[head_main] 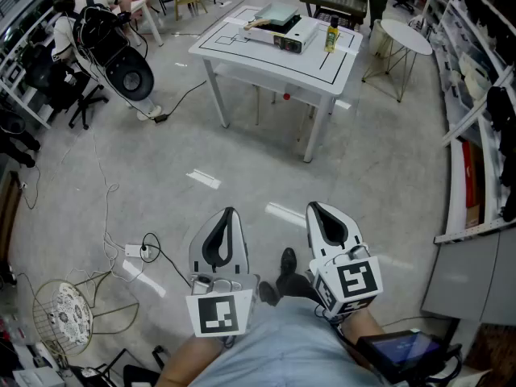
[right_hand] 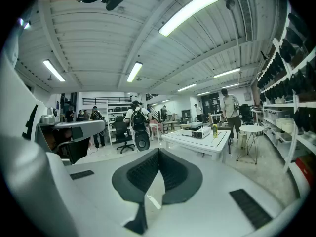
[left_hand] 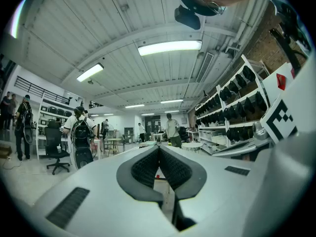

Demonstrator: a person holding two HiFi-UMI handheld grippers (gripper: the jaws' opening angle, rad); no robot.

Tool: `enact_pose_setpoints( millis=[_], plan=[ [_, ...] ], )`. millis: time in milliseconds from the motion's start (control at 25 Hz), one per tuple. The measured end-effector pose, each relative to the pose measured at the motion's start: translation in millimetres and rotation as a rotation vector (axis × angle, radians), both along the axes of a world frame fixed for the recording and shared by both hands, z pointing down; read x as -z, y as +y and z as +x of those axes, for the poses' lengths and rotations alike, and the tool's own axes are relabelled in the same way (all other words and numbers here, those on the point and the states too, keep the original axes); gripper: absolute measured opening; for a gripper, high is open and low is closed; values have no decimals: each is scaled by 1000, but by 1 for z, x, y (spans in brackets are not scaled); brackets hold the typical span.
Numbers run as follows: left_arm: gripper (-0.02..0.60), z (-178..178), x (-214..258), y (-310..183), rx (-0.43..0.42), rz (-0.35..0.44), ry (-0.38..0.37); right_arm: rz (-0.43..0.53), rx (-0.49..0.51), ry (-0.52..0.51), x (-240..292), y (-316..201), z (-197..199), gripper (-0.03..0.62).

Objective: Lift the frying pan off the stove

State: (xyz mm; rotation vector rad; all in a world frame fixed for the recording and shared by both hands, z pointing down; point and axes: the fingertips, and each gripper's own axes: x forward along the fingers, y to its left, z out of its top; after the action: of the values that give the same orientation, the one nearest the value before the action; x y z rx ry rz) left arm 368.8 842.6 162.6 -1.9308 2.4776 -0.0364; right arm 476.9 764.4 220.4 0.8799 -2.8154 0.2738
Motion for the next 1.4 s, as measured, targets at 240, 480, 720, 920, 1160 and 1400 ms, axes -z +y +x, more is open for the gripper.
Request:
enact_pose_setpoints(
  millis=[240,480,720,920,1160,1400],
  plan=[
    [17,-10,-5,-15,1,-14,8,-14,6,7,-6,-13,-10,46],
    [17,-20,-17,-48,-2,-62,21,-70,15,-7,-14,-43,-20,48],
    [17,-34,-11,-92,8,-56,7,-74,28,-3,-20,-91,-38,49],
    [17,-41,7,-117,44,-17,-6,-60,69,-12,-8,-121,-46,49],
    [17,-52,8,-147,77,-9,-14,-67,106,-23,-10,-155,-63,49],
    [17,-85,-12,-173,120,-59,22,-99,128,-1,-25,-186,-92,49]
  ],
)
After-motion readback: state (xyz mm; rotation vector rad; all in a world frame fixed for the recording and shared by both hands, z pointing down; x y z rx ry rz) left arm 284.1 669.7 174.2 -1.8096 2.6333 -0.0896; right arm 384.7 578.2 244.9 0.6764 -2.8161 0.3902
